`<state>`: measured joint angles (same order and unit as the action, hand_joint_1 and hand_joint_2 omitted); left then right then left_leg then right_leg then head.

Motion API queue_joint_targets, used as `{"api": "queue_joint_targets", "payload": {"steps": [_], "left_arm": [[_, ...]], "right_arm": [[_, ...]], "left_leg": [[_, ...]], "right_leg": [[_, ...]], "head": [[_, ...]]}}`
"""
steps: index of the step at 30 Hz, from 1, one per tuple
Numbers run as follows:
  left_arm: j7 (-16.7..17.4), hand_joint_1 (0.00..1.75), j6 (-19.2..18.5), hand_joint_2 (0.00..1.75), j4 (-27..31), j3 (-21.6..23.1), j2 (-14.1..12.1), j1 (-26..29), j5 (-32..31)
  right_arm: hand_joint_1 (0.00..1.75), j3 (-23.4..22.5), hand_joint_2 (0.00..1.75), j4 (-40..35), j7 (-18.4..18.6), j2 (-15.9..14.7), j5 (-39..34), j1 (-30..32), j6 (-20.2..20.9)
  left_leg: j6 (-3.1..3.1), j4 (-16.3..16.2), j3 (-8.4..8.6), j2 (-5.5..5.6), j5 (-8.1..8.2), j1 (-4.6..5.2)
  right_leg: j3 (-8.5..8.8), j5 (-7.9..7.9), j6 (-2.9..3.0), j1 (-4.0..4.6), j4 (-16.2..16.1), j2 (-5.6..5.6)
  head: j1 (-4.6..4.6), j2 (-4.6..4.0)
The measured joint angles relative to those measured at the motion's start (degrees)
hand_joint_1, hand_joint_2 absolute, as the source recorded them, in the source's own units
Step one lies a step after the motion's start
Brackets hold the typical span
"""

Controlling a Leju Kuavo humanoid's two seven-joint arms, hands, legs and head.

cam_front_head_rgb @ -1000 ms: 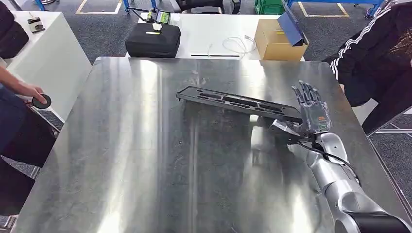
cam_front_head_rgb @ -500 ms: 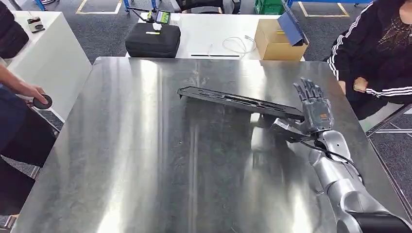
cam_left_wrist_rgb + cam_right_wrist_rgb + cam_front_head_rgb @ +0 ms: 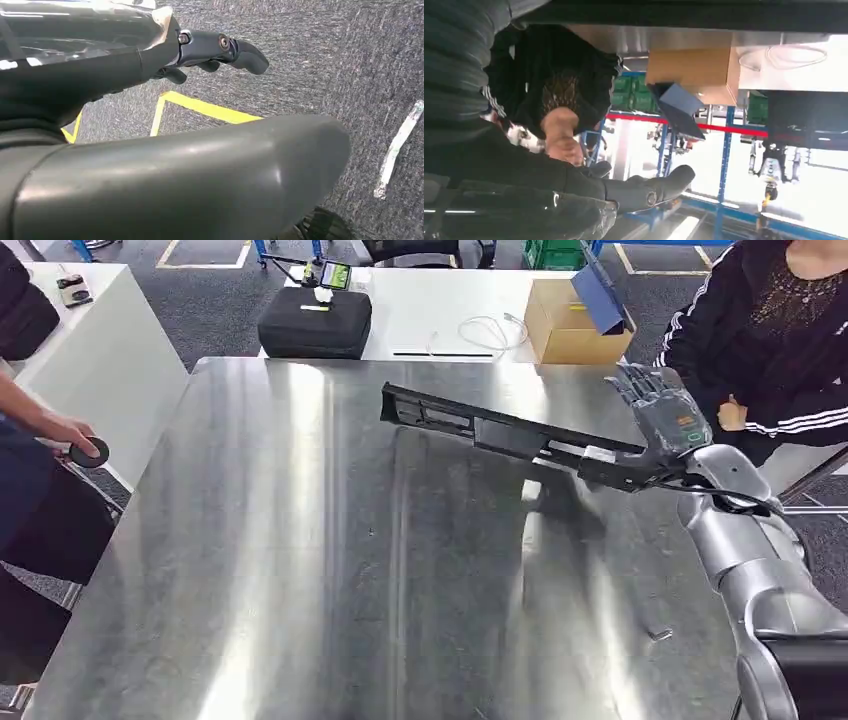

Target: Take the parts from the cabinet and place them on the table.

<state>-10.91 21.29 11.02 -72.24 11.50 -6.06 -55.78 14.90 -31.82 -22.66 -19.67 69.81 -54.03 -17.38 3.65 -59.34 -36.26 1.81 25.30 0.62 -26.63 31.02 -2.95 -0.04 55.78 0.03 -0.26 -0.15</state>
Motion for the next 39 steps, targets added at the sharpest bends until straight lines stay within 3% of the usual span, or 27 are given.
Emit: {"api": "queue_joint_targets", "payload": {"steps": [4,8,17,21,24,31,32,34,37,39], "left_arm": [[-0.11,0.00,0.02,0.00,0.00,0.00,0.00,0.00,0.04],[-0.15,0.00,-0.15,0.00,0.00,0.00,0.00,0.00,0.04],[-0.26,0.00,-0.28,0.00,0.00,0.00,0.00,0.05,-0.02],[-0.26,0.00,-0.31,0.00,0.00,0.00,0.00,0.05,-0.04],[-0.29,0.00,-0.31,0.00,0.00,0.00,0.00,0.04,-0.04],[-0.35,0.00,-0.31,0.00,0.00,0.00,0.00,0.01,-0.04],[-0.39,0.00,-0.31,0.00,0.00,0.00,0.00,0.02,-0.04],[-0.39,0.00,-0.31,0.00,0.00,0.00,0.00,0.01,0.04],[0.20,0.00,-0.09,0.00,0.00,0.00,0.07,0.01,0.22],[0.61,0.00,0.24,0.00,0.00,-0.02,0.11,0.02,0.37]], "right_arm": [[0.00,2.58,1.75,-1.07,-0.66,-1.13,-3.28,-1.75,7.21],[0.00,4.86,1.75,-2.45,-1.05,-2.34,-6.37,-2.91,11.79],[0.00,9.73,1.75,-10.86,-1.51,-7.95,-22.86,-3.20,19.96],[0.00,10.93,1.75,-14.23,-1.44,-9.62,-27.42,-3.17,22.22],[0.00,10.34,1.75,-16.92,-2.67,-10.03,-35.07,-2.04,23.72],[0.00,10.17,1.75,-20.15,-3.38,-10.69,-38.20,-0.40,24.84],[0.00,9.64,1.75,-20.66,-4.38,-10.62,-42.01,0.23,26.66],[0.00,6.27,1.75,-23.20,-5.58,-9.57,-57.10,3.32,32.00],[0.00,-0.33,1.75,-30.50,-2.95,-6.69,-78.58,10.95,40.39],[0.00,-2.95,1.75,-36.03,-1.70,-4.48,-86.61,16.87,42.24]], "left_leg": [[0.00,0.00,0.00,0.01,0.00,-0.01],[0.00,0.00,0.01,-0.02,0.00,-0.01],[0.00,0.00,0.04,0.00,0.00,0.00],[0.00,0.00,0.05,0.00,0.00,-0.01],[0.00,0.00,0.07,-0.01,0.01,-0.02],[0.00,0.00,0.08,-0.01,0.01,-0.02],[0.00,0.00,0.08,0.00,0.01,-0.03],[0.00,0.01,0.09,0.05,0.01,-0.06],[0.00,0.01,0.10,0.07,0.02,-0.07],[-0.01,0.03,0.10,0.07,0.03,-0.07]], "right_leg": [[0.00,0.00,0.00,0.00,0.00,-0.01],[0.01,0.00,0.00,0.01,0.00,0.00],[0.02,0.00,0.00,0.00,-0.01,0.00],[0.03,0.00,0.00,0.00,-0.01,0.00],[0.05,0.00,0.00,0.01,-0.01,0.00],[0.06,0.00,0.00,0.01,-0.01,0.00],[0.09,0.00,0.00,0.03,-0.01,0.00],[0.12,0.00,0.00,0.04,-0.02,-0.03],[0.17,0.02,0.01,0.08,-0.02,-0.05],[0.17,0.02,0.02,0.08,-0.02,-0.05]], "head": [[0.00,0.00],[0.02,0.00],[0.04,0.00],[0.00,0.00],[0.00,0.00],[0.02,0.00],[0.02,0.00],[0.02,0.00],[0.07,0.00],[-0.02,0.00]]}}
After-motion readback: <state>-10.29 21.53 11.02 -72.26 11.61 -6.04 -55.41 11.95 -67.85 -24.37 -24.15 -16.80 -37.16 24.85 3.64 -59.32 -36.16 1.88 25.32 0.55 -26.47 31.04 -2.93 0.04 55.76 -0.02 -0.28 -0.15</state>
